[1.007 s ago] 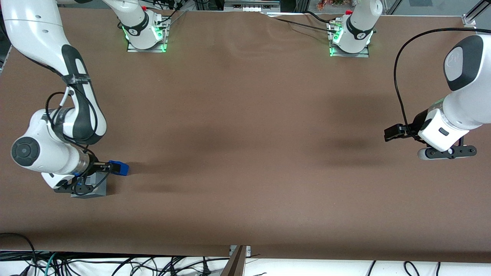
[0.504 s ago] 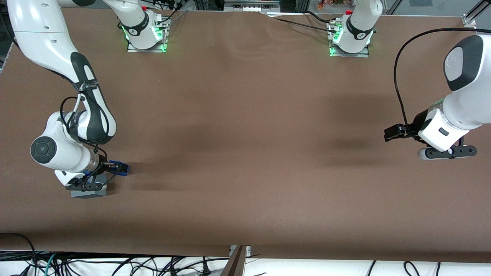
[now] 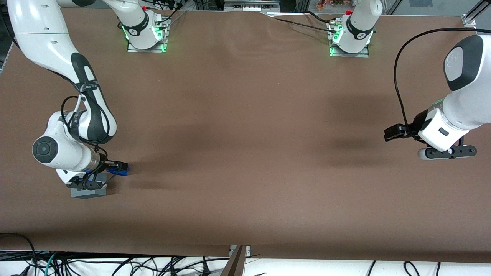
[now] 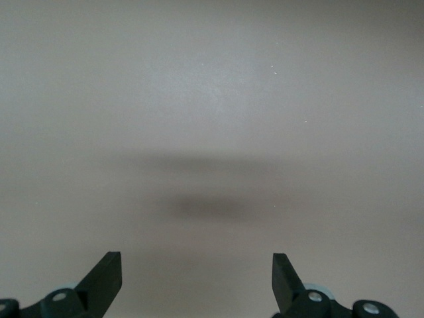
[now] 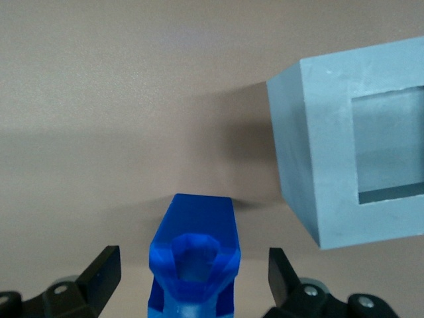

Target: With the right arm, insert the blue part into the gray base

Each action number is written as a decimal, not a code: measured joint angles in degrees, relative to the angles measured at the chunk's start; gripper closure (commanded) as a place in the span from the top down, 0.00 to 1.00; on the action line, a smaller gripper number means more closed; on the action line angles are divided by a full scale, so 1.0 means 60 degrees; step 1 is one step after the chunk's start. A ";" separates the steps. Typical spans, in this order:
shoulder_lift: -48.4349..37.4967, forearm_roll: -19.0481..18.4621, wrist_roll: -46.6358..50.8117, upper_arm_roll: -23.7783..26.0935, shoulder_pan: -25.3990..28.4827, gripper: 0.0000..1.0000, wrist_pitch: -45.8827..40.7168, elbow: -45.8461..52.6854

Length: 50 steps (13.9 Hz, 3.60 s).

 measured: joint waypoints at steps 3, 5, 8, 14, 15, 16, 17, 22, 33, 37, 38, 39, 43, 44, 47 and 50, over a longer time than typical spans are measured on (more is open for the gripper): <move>-0.0057 0.0000 0.0004 -0.0009 0.0000 0.50 -0.0045 0.0000; -0.0123 0.0001 0.0005 -0.0012 -0.0001 0.42 -0.0080 -0.0001; -0.0228 0.0001 0.0007 -0.0012 -0.0001 0.41 -0.0088 -0.0002; -0.0879 -0.0018 -0.0881 -0.0107 -0.0039 0.41 -0.1449 0.1032; -0.0956 -0.0016 -0.1154 -0.0131 -0.0117 0.41 -0.1877 0.1406; -0.1000 -0.0014 -0.1485 -0.0146 -0.0235 0.41 -0.2207 0.1748; -0.1006 -0.0012 -0.1819 -0.0156 -0.0357 0.41 -0.2382 0.1984; -0.0564 -0.0009 -0.3113 -0.0172 -0.0935 0.41 -0.1969 0.2126; 0.0122 0.0107 -0.3767 -0.0158 -0.1129 0.41 -0.0980 0.2267; 0.0290 0.0186 -0.3774 -0.0162 -0.1149 0.41 -0.0870 0.2271; 0.0296 0.0231 -0.3782 -0.0163 -0.1159 0.41 -0.0868 0.2278; 0.0299 0.0266 -0.3784 -0.0163 -0.1175 0.45 -0.0869 0.2280; 0.0303 0.0373 -0.3810 -0.0156 -0.1249 1.00 -0.0872 0.2285; 0.0305 0.0373 -0.3818 -0.0152 -0.1249 1.00 -0.0871 0.2298; 0.0268 0.0373 -0.3840 0.0019 -0.1247 1.00 -0.1153 0.2756; 0.0022 0.0373 -0.3843 0.0316 -0.1225 1.00 -0.2776 0.3837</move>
